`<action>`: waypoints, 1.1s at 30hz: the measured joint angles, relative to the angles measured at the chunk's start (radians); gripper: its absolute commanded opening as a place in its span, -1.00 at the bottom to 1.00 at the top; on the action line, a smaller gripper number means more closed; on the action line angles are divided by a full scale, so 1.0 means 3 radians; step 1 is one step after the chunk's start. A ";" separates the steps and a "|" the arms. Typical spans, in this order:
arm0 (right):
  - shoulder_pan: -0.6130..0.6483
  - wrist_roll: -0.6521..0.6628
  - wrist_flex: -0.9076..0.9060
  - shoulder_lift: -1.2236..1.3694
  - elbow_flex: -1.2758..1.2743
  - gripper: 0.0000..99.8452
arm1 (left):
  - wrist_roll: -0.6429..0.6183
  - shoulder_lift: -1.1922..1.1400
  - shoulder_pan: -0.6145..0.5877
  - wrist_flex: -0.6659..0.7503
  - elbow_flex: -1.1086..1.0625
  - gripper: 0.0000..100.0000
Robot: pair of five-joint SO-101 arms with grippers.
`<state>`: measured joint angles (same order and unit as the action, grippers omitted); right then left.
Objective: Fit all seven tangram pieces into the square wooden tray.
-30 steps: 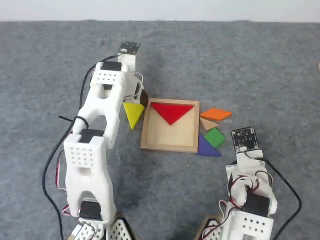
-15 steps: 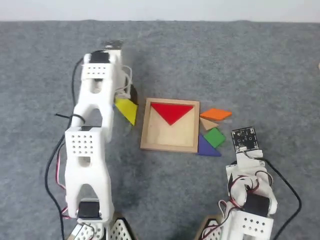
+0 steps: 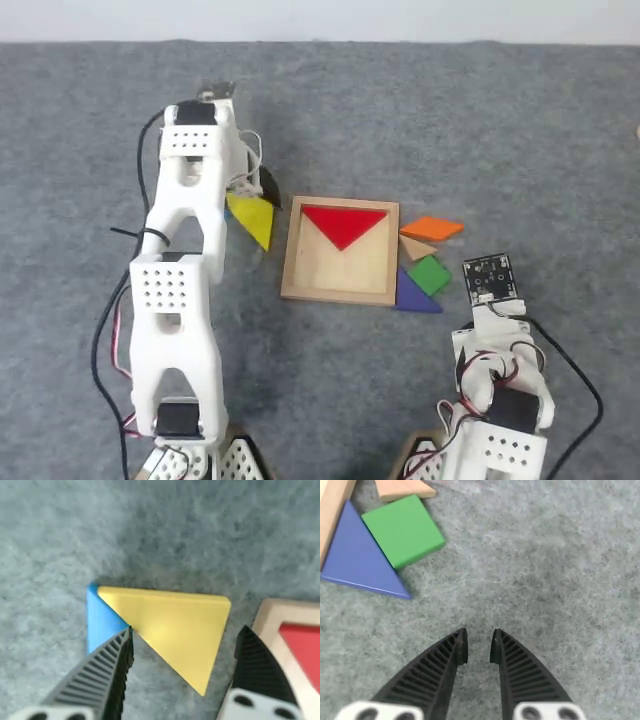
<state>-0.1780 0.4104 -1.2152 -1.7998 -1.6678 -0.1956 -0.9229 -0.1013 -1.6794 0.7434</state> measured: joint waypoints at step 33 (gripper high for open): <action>0.0000 0.0000 0.0000 0.0000 0.0000 -0.82 | -0.0327 -0.0230 0.0240 0.0563 0.0143 -0.36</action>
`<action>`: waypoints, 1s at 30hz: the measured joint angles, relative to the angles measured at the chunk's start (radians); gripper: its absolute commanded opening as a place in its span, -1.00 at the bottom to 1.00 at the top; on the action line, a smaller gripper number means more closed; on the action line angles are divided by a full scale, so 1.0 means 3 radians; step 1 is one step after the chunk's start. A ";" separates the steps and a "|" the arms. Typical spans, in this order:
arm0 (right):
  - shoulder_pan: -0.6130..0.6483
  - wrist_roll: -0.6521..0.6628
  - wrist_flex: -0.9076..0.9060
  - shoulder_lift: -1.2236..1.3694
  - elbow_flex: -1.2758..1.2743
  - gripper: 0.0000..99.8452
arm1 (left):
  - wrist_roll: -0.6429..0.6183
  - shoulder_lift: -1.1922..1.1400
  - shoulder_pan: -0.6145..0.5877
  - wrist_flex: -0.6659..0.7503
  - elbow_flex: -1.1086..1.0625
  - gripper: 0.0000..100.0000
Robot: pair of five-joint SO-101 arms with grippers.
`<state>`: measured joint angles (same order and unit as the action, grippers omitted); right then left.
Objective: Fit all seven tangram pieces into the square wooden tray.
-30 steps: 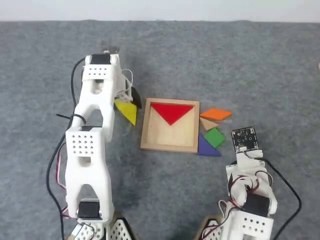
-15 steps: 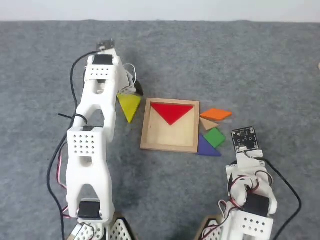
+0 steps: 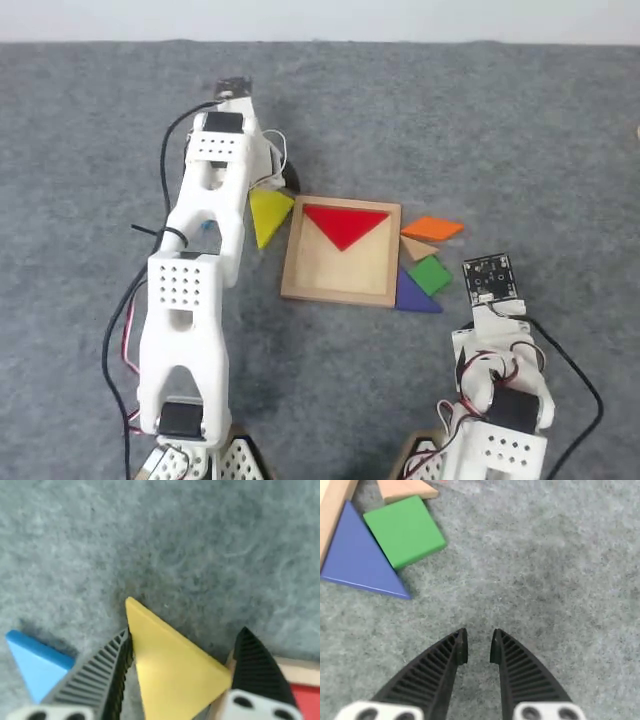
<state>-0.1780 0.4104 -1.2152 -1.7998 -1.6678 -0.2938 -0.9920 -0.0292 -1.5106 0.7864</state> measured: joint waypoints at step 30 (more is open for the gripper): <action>0.0000 0.0000 0.0000 0.0000 0.0000 -0.82 | 0.1944 -0.0020 -0.0419 -0.0670 0.0077 -0.51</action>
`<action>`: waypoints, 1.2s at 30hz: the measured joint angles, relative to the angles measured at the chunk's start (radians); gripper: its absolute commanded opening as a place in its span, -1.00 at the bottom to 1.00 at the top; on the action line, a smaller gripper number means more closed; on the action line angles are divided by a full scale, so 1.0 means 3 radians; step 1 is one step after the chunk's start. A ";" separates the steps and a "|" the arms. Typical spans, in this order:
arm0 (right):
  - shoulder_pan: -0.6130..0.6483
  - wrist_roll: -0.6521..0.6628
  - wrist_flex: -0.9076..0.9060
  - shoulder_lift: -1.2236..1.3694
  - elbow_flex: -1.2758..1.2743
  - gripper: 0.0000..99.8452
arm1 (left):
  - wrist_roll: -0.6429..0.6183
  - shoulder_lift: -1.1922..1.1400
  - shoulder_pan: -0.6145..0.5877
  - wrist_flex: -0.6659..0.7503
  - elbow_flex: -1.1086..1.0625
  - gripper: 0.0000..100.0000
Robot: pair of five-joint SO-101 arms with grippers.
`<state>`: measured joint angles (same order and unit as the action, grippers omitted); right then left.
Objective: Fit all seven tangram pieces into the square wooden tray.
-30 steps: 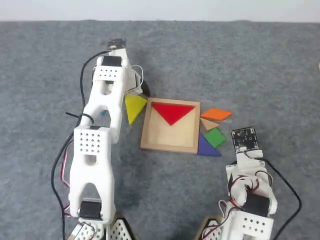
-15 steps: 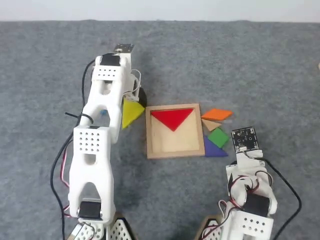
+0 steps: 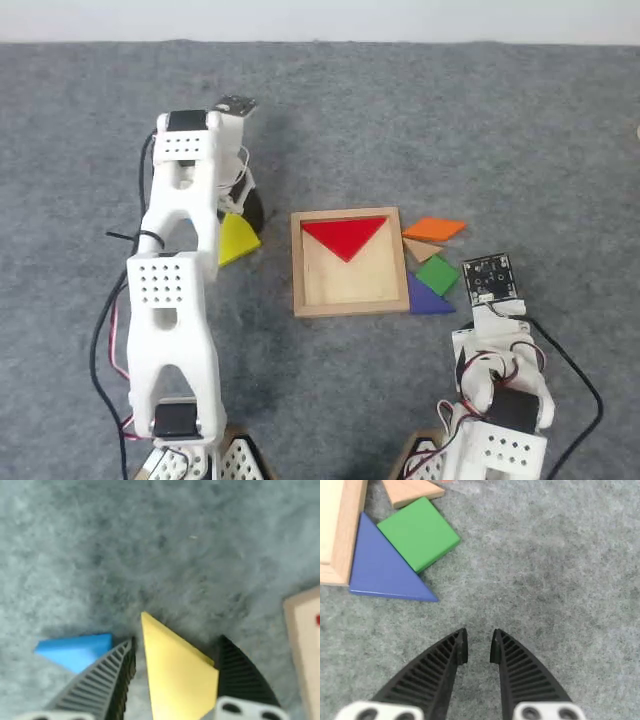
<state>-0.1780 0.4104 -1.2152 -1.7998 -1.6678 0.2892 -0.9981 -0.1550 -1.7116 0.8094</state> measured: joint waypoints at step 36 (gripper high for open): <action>0.0000 0.0000 0.0000 0.0000 0.0000 -0.82 | 0.0614 0.3048 0.0046 0.1499 -0.3642 -0.59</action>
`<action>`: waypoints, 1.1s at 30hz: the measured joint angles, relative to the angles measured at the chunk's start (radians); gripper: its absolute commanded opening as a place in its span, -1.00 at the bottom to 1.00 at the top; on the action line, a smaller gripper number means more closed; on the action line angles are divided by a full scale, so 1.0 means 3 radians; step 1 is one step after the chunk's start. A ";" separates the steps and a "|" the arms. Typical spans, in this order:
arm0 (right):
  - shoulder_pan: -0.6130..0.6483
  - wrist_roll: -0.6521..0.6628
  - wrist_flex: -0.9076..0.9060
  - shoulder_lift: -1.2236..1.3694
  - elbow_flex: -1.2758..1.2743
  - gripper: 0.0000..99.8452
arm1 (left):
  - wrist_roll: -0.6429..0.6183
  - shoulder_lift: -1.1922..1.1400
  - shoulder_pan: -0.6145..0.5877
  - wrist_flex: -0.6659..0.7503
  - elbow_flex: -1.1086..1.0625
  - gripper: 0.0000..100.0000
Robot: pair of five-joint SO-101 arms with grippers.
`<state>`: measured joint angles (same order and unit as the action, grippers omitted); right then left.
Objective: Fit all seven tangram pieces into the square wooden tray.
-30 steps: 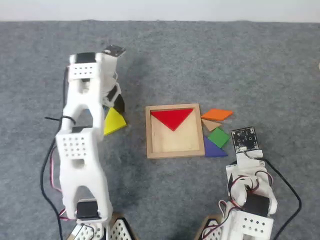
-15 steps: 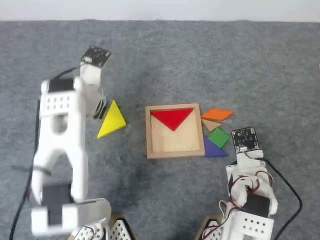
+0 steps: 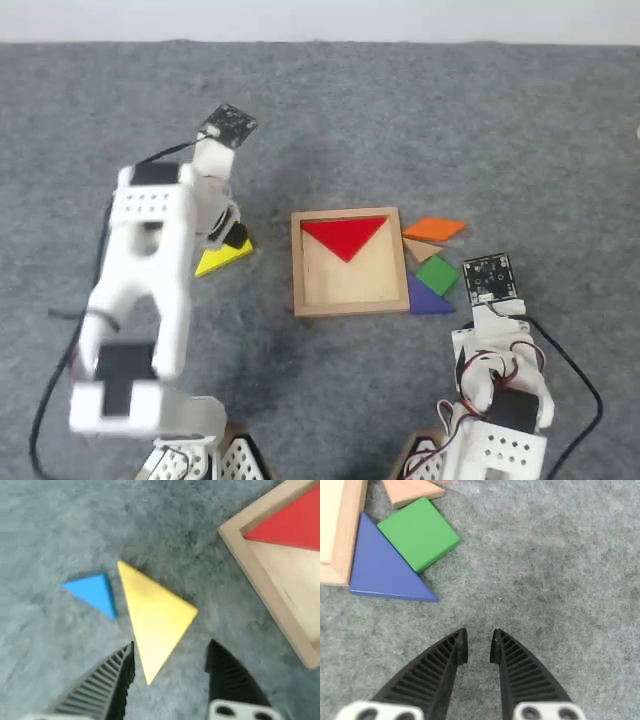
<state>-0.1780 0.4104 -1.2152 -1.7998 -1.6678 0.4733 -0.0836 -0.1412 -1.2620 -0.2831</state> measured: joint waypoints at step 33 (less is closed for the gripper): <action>0.0000 0.0000 0.0000 0.0000 0.0000 -0.82 | -0.0655 -0.1417 -0.0061 -0.1468 0.2092 -0.34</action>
<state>-0.1780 0.4104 -1.2152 -1.7998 -1.6678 0.2770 -0.5086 -0.1596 -1.7024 0.3445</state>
